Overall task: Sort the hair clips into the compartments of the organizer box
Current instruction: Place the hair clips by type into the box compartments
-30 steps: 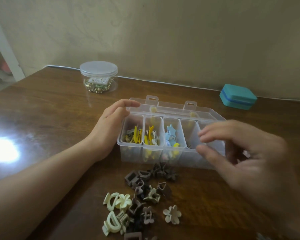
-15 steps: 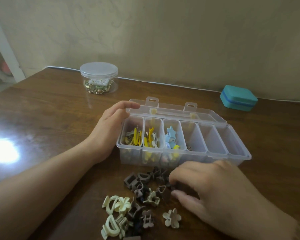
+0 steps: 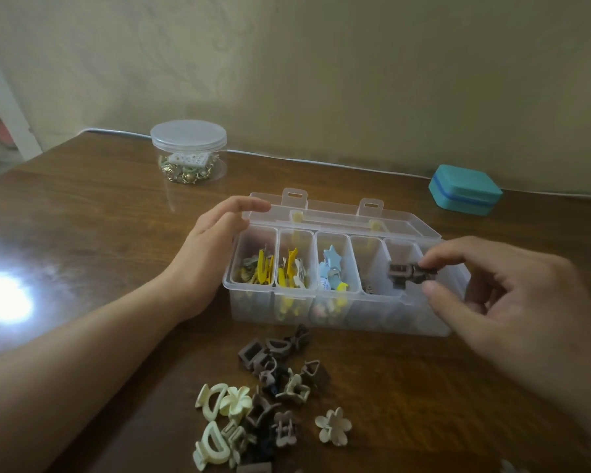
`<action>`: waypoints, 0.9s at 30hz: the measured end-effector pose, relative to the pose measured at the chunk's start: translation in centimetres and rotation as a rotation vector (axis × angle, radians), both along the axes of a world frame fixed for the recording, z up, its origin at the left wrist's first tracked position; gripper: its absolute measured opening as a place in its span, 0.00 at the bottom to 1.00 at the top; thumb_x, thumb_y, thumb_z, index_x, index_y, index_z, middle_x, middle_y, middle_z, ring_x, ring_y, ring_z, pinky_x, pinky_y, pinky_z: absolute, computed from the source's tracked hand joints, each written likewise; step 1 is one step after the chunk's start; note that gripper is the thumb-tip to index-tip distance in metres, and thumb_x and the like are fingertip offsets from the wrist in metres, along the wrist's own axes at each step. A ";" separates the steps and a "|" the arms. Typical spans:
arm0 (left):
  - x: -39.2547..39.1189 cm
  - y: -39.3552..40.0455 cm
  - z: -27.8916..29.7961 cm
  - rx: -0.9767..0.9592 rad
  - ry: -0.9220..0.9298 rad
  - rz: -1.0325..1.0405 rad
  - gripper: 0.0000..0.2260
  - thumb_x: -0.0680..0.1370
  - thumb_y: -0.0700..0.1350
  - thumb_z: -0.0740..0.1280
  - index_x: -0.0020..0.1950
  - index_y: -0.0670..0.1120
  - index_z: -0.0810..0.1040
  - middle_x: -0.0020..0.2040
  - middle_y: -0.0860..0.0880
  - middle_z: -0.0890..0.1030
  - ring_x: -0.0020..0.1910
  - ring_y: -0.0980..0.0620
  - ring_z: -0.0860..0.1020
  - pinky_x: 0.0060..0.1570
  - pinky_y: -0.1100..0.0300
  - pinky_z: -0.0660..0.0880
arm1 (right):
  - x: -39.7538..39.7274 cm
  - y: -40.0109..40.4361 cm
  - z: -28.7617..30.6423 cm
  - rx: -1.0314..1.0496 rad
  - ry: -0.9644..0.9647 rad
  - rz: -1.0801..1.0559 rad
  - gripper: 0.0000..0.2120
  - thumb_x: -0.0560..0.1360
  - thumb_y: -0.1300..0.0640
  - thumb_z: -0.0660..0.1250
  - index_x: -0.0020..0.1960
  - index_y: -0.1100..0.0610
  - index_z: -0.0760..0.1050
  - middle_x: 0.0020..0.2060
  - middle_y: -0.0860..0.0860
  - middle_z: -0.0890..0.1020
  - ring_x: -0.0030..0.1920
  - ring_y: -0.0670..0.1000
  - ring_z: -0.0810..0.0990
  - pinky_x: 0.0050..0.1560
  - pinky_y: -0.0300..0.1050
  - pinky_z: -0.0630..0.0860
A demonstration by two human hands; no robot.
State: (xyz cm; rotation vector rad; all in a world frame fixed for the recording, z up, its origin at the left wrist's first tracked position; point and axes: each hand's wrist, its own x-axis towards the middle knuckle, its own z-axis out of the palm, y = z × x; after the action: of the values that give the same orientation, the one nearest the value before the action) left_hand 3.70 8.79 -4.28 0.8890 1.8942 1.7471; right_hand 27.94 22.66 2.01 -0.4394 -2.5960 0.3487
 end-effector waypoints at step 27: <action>-0.1 -0.3 0.0 0.000 -0.011 0.001 0.17 0.73 0.46 0.57 0.56 0.53 0.81 0.46 0.56 0.86 0.55 0.52 0.82 0.56 0.49 0.76 | -0.6 -0.7 -0.3 -0.024 0.158 0.083 0.11 0.73 0.43 0.64 0.51 0.47 0.77 0.37 0.33 0.74 0.36 0.42 0.75 0.32 0.31 0.69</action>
State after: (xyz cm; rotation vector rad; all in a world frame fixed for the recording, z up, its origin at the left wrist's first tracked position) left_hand 3.64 8.52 -4.27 0.8770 1.8888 1.7489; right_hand 27.39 21.95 1.67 -0.3007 -2.4631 0.4253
